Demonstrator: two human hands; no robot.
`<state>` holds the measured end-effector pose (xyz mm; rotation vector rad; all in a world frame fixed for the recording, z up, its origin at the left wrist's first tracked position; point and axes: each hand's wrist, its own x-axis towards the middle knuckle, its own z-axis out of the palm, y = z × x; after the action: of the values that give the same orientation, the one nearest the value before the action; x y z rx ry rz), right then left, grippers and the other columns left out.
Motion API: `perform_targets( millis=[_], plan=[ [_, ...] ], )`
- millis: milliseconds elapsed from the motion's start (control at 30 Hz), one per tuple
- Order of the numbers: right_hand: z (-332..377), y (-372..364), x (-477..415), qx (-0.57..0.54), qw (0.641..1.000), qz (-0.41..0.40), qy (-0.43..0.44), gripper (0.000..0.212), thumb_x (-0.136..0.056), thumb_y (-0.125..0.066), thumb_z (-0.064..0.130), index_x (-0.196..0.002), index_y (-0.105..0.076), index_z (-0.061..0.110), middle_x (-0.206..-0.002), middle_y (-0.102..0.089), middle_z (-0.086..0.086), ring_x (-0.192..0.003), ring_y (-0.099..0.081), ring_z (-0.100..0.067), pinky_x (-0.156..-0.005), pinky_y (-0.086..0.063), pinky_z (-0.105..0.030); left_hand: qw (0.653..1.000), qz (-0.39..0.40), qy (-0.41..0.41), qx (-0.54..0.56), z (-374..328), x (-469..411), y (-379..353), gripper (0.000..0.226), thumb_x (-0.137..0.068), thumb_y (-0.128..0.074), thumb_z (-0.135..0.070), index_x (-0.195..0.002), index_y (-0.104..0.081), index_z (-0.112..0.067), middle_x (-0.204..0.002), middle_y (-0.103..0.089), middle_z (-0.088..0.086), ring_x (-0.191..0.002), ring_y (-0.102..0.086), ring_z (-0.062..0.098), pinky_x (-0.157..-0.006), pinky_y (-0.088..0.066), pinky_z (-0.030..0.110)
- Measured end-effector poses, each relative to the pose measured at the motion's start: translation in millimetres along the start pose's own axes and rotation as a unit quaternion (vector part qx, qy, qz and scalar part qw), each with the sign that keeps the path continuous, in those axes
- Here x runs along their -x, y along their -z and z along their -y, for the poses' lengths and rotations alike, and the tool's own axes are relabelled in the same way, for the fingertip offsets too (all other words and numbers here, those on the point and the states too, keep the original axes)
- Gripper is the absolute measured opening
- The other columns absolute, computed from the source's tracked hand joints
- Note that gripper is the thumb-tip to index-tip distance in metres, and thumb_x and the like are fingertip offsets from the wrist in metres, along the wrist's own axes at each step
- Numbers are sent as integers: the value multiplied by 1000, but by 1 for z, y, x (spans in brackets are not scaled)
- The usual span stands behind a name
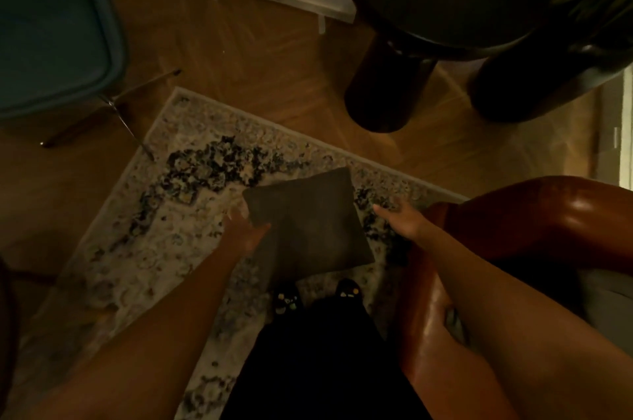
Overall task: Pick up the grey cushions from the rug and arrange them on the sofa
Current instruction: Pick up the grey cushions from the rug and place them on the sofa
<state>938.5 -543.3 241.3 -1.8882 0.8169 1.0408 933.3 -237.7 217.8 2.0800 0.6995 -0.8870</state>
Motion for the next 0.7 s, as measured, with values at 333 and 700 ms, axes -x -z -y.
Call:
perform_targets(
  millis=[333,700],
  plan=[
    [-29,-26,-89,-4,999,21,-48,84,-92,-39,63,-155,-10,15,-160,-17,-8,-145,-23,-32,-116,-21,-45,992,7,66,110,48,-68,-41,82,-90,-61,-16,-150,-6,-4,-153,-24,17,-137,-32,33,-107,-32,35],
    [-68,-69,-223,22,996,48,-72,83,-89,-56,53,-152,-22,12,-156,-28,-8,-141,-31,-30,-110,-29,-39,982,30,134,132,96,-169,-96,87,-93,-57,-14,-150,8,-6,-157,-12,14,-140,-25,31,-101,-35,36]
  ],
)
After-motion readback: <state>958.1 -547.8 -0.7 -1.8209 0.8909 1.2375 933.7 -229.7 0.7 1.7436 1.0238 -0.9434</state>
